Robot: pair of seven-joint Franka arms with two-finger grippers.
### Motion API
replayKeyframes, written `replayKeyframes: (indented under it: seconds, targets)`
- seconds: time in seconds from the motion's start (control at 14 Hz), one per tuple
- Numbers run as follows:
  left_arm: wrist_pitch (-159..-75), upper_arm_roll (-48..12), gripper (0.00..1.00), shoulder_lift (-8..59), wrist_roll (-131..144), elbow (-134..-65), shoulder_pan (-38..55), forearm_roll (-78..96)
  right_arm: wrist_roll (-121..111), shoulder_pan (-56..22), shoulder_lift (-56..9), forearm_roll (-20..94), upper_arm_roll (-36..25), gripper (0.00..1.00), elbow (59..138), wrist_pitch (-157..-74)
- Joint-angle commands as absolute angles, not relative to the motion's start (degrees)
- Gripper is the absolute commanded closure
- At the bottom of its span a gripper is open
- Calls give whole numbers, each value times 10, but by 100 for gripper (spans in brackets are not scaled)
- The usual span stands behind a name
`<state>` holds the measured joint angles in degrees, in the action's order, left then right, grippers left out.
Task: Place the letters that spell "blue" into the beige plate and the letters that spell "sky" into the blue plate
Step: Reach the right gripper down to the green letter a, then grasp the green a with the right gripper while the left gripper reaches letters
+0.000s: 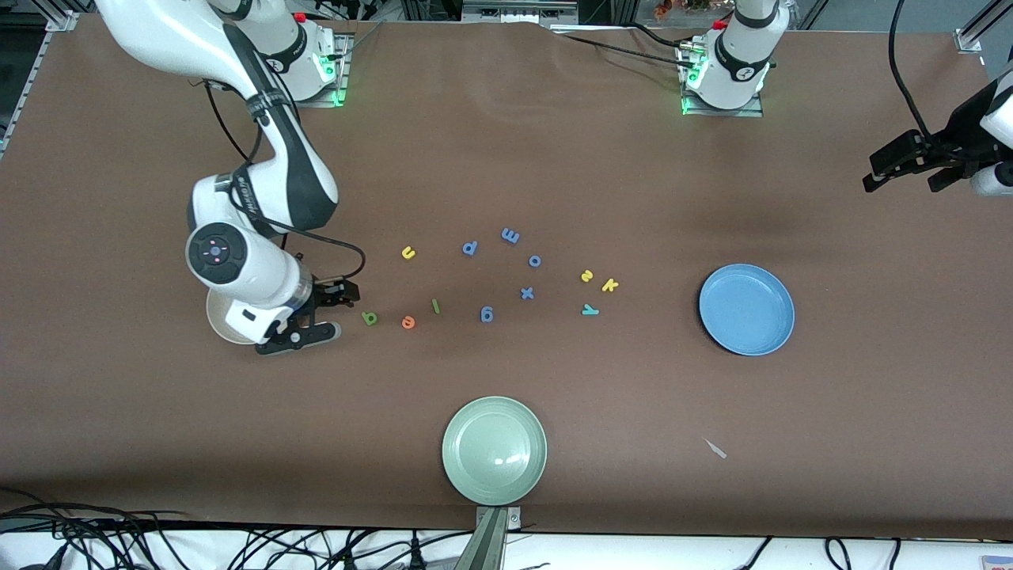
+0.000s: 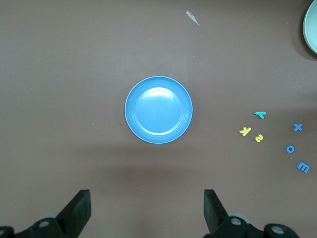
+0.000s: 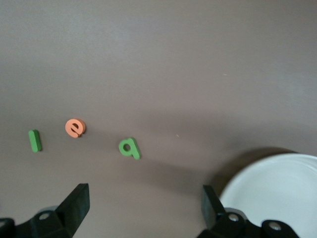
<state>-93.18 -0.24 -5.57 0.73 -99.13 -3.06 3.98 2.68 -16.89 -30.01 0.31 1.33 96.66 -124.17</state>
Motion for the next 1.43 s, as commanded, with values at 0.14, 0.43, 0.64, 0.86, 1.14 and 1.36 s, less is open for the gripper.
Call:
replayKeyframes:
  seconds: [0.14,0.43,0.64,0.86,1.14,1.36]
  targets:
    - [-912,-10,0,-23,8,-982,-24,18,19,-185,-315,10,10,0,1023,-1343]
    - [-912,-35,0,25,11,-980,-19,26,18,-195,-350,5,10,0,1023,-1365]
    - [-936,-62,0,92,13,-979,-2,28,12,-197,-365,5,10,0,1023,-1382]
    - [-1013,-72,0,152,46,-969,42,25,12,-198,-374,5,10,0,1023,-1396]
    - [-1020,-71,0,266,90,-882,118,28,12,-201,-384,5,10,6,1025,-1413]
    - [-1088,-71,0,326,194,-860,148,19,13,-201,-383,5,10,27,1036,-1412]
